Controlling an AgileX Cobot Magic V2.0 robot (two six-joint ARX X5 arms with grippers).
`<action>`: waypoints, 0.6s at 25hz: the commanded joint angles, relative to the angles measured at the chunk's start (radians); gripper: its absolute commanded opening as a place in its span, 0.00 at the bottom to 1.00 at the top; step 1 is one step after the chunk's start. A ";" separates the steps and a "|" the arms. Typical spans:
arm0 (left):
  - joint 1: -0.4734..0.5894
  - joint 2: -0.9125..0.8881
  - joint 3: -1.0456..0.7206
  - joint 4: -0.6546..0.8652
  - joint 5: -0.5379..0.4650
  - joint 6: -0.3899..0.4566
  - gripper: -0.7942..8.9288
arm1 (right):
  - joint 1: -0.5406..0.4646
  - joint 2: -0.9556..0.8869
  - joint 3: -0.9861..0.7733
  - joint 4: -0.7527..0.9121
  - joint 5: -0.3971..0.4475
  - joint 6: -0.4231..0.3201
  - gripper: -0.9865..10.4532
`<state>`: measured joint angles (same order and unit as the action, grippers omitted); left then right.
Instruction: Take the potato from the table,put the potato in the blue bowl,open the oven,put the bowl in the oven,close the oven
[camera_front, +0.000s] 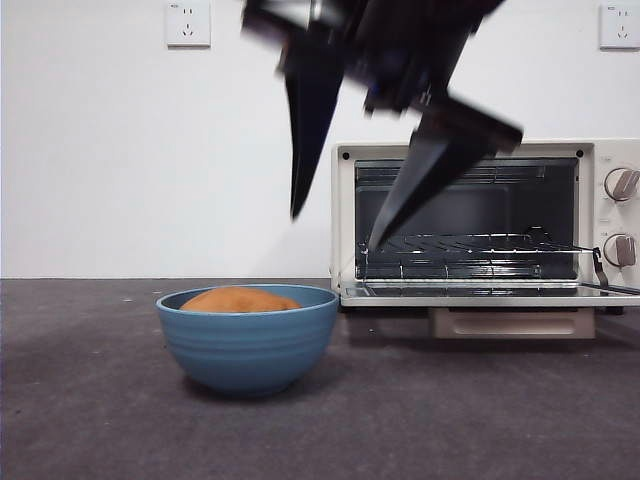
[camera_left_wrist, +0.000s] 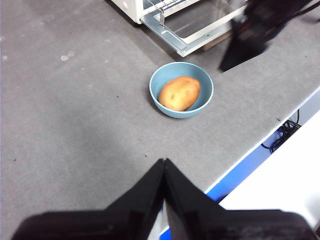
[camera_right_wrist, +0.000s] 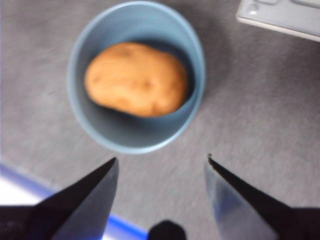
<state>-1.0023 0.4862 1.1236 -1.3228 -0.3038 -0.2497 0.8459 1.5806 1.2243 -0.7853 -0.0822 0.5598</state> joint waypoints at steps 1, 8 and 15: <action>0.001 -0.006 -0.005 0.006 0.000 -0.012 0.08 | -0.004 0.037 -0.006 0.033 0.021 0.035 0.34; 0.001 -0.006 -0.005 0.006 0.000 -0.012 0.08 | -0.062 0.119 -0.005 0.101 0.058 0.077 0.33; 0.001 -0.006 -0.005 0.006 -0.011 -0.011 0.08 | -0.121 0.161 -0.005 0.119 -0.012 0.052 0.33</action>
<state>-1.0023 0.4847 1.1240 -1.3228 -0.3088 -0.2554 0.7212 1.7283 1.2243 -0.6701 -0.0906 0.6178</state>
